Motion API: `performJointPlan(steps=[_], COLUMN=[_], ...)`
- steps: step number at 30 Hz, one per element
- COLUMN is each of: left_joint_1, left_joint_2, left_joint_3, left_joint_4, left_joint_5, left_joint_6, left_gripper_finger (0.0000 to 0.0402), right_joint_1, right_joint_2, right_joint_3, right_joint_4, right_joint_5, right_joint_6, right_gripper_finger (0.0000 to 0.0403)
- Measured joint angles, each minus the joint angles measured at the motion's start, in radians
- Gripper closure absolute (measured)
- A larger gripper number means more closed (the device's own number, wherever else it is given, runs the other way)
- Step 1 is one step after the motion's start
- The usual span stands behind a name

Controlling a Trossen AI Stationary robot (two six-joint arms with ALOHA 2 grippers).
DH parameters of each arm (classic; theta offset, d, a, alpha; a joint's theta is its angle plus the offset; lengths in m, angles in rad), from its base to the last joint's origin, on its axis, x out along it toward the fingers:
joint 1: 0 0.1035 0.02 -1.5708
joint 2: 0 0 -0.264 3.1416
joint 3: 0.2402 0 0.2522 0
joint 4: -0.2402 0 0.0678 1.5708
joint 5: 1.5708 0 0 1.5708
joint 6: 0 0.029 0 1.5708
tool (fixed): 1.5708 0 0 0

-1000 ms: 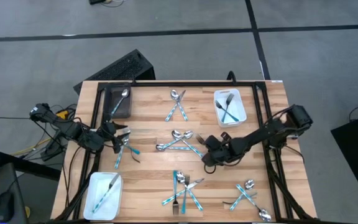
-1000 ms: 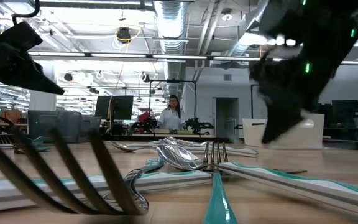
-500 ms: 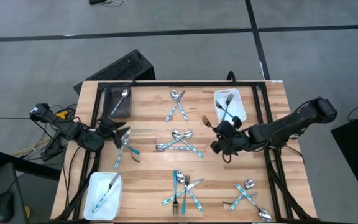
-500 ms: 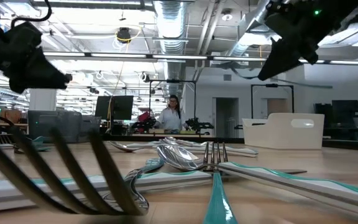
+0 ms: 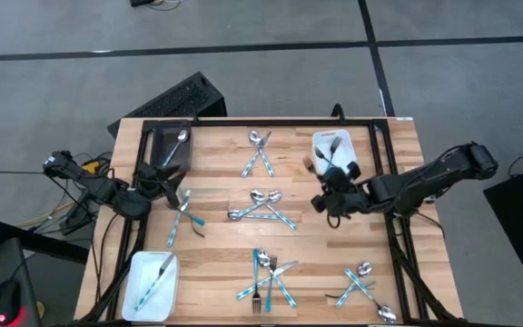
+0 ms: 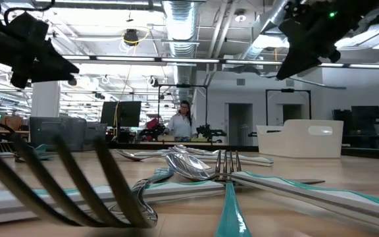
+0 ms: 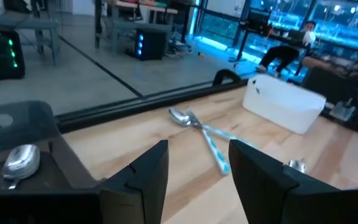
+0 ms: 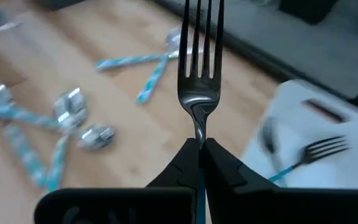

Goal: Sort silverware by color (type)
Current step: Put the blue fork into the top white bin

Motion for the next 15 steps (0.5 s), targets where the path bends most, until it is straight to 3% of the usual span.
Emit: performJointPlan(steps=[8,15], left_joint_1=[0.000,0.000], left_joint_2=[0.000,0.000], left_joint_3=[0.000,0.000], left_joint_4=[0.080,0.060], left_joint_5=[-0.075,-0.135], left_joint_6=[0.045,0.110], left_gripper_finger=[0.0246,0.0246], right_joint_1=[-0.162,-0.328], right_joint_2=[-0.099,-0.106], right_joint_3=[0.001,0.001], right_joint_4=[-0.035,-0.157], right_joint_5=[0.004,0.001], right_joint_6=[-0.121,-0.143], right_gripper_finger=[0.0372,0.0373])
